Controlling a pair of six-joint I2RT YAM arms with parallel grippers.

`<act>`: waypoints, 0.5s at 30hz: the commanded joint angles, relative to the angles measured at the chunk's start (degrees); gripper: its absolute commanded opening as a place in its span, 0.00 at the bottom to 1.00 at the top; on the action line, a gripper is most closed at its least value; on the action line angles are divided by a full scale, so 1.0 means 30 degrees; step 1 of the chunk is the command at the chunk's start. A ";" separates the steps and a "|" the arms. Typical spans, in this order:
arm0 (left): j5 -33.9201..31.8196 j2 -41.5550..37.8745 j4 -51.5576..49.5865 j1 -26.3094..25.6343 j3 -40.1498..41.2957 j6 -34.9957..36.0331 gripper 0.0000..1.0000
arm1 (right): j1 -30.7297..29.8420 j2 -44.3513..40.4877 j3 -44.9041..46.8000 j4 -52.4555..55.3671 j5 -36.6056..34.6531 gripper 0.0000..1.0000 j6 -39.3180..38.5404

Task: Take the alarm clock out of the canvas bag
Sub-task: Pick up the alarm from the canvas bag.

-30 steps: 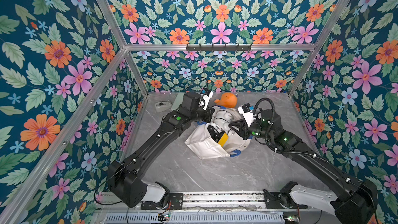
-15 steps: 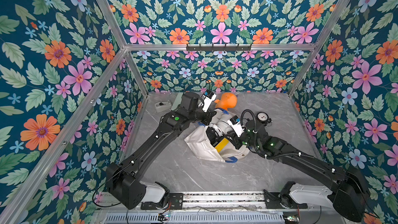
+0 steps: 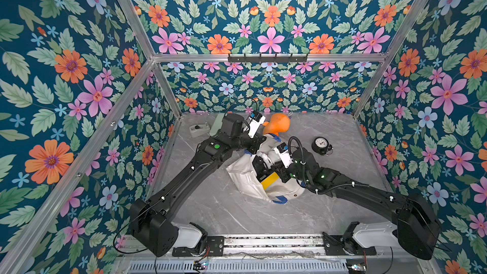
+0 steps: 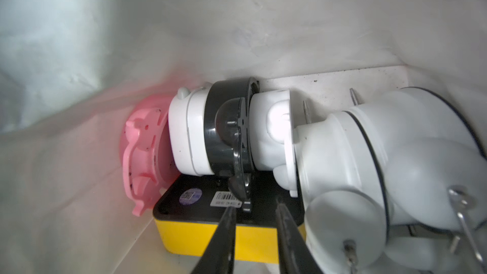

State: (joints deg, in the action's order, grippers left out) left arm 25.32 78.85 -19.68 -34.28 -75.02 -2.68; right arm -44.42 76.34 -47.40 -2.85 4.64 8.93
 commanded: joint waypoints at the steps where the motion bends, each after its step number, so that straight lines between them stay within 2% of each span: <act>1: 0.0739 -0.0141 0.2357 -0.0016 -0.0059 -0.0158 0.00 | -0.0016 0.0457 -0.0469 -0.1030 -0.1495 0.29 0.0883; 7: 0.0932 -0.0274 0.2481 -0.0026 0.0076 -0.0228 0.00 | -0.0021 0.1829 -0.1440 -0.1004 -0.2308 0.29 0.1240; 15: 0.1231 -0.0354 0.2577 -0.0012 0.0367 -0.0440 0.00 | -0.0023 0.3111 -0.2356 -0.0926 -0.1979 0.28 0.1190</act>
State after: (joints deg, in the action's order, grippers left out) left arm 25.85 78.61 -17.85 -34.28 -73.73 -4.14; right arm -44.51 84.95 -53.82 -4.08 -0.80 12.03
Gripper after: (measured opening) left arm 0.064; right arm 0.283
